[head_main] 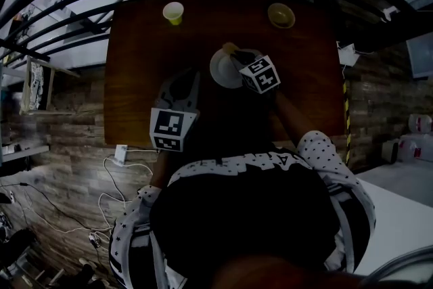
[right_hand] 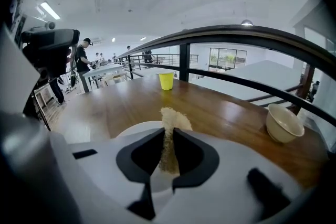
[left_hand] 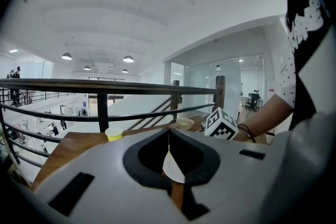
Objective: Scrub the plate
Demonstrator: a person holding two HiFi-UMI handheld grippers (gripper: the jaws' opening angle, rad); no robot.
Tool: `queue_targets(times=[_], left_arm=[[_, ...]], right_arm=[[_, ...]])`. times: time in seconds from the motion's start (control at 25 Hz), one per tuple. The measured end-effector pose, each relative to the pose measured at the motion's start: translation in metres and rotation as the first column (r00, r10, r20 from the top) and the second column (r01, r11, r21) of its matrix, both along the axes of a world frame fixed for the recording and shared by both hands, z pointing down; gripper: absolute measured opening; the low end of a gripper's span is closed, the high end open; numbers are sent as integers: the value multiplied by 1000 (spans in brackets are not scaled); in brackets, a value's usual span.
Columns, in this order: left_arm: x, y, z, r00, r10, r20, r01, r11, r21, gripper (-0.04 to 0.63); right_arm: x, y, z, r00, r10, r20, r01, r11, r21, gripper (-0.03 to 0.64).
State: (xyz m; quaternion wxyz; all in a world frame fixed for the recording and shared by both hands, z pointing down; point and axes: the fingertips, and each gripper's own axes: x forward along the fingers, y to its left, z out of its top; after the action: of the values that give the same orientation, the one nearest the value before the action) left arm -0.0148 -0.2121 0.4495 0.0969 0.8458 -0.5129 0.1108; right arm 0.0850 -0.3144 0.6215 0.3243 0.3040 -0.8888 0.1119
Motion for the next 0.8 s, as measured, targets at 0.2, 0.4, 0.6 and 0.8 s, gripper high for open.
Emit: queue_targets(times=[0.2, 0.4, 0.6, 0.8], left_arm=[[0, 0, -1, 1000, -3, -2, 3, 1000, 1, 14], [0, 1, -1, 1000, 2, -1, -2, 1000, 6, 14], [-1, 2, -2, 1000, 4, -2, -3, 1000, 9, 14], [-1, 3, -3, 1000, 6, -1, -6, 1000, 11, 14]], right_arm=[[-2, 2, -1, 1000, -12, 5, 12, 1000, -9, 49], [-5, 10, 3, 1000, -23, 4, 23, 999, -34, 49], [-7, 19, 9, 999, -45, -8, 45, 997, -58, 51], [-9, 24, 10, 998, -56, -11, 55, 997, -63, 49]])
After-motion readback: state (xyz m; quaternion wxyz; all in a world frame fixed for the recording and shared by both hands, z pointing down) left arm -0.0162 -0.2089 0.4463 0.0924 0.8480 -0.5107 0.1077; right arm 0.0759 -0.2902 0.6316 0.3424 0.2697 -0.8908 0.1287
